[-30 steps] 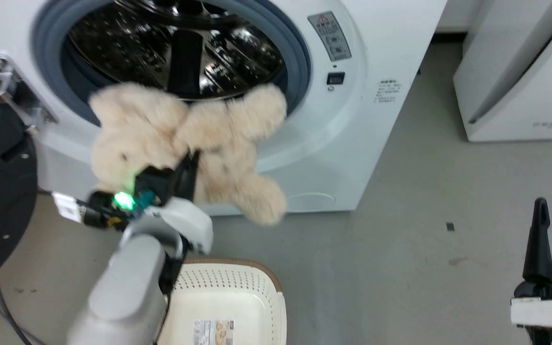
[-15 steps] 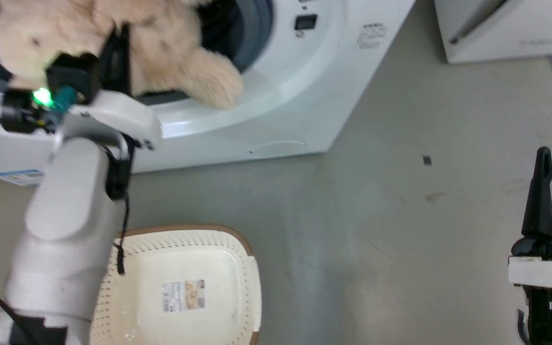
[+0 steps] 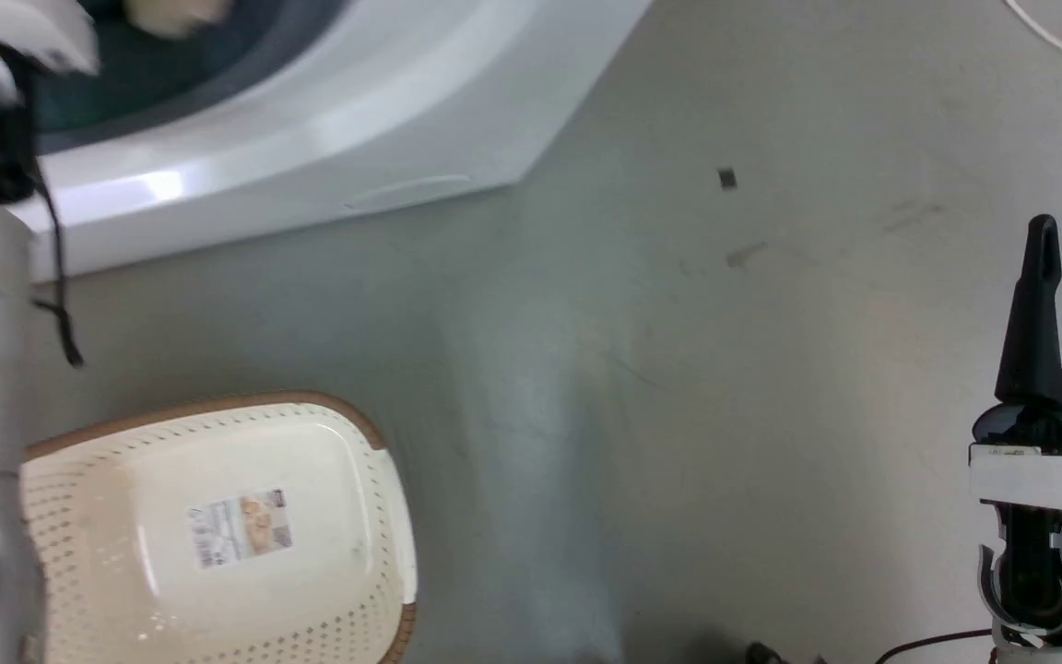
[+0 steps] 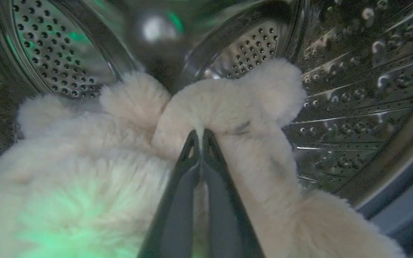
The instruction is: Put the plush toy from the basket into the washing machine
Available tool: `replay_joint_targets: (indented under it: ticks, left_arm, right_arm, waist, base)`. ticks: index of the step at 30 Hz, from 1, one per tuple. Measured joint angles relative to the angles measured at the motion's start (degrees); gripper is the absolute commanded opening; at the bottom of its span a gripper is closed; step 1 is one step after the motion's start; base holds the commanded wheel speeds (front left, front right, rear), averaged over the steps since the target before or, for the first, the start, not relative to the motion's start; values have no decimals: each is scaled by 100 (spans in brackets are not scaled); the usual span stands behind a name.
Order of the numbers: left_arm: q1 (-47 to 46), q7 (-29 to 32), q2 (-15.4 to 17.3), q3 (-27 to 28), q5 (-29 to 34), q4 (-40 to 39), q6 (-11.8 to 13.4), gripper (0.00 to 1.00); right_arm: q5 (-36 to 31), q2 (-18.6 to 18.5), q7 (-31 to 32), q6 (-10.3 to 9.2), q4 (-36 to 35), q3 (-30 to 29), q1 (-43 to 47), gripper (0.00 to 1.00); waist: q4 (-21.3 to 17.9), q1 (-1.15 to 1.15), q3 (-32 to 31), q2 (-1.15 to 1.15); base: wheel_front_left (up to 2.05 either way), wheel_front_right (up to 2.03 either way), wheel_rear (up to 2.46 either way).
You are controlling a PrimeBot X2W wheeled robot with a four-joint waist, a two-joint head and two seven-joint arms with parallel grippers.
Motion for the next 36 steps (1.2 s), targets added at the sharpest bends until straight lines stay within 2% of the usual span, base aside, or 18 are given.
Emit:
replay_joint_targets:
  ticks: [9,10,11,21,36]
  left_arm:
    - [-714,0,264,256,40,278,67,0]
    - [-753,0,286,263,41,296,68,4]
    - [-778,0,293,279,43,290,96,100]
    - [-623,-9,187,341,132,137,129,100]
    - [1291,-9,-550,458,134,-576,182,100]
  right_arm:
    - [123,0,0,0,-42,166,-31,100]
    - [130,0,0,0,-42,178,-47,100]
    - [137,0,0,0,-46,185,-65,100]
    - [89,1,0,0,-54,190,-116,100]
    - [-611,0,0,0,-70,66,86,100]
  waist:
    - [-345,0,507,0]
    - [-370,0,543,0]
    - [-389,0,573,0]
    - [-293,0,410,0]
    - [284,-1,-609,0]
  base:
    - [0,0,0]
    - [0,0,0]
    - [0,0,0]
    - [0,0,0]
    - [0,0,0]
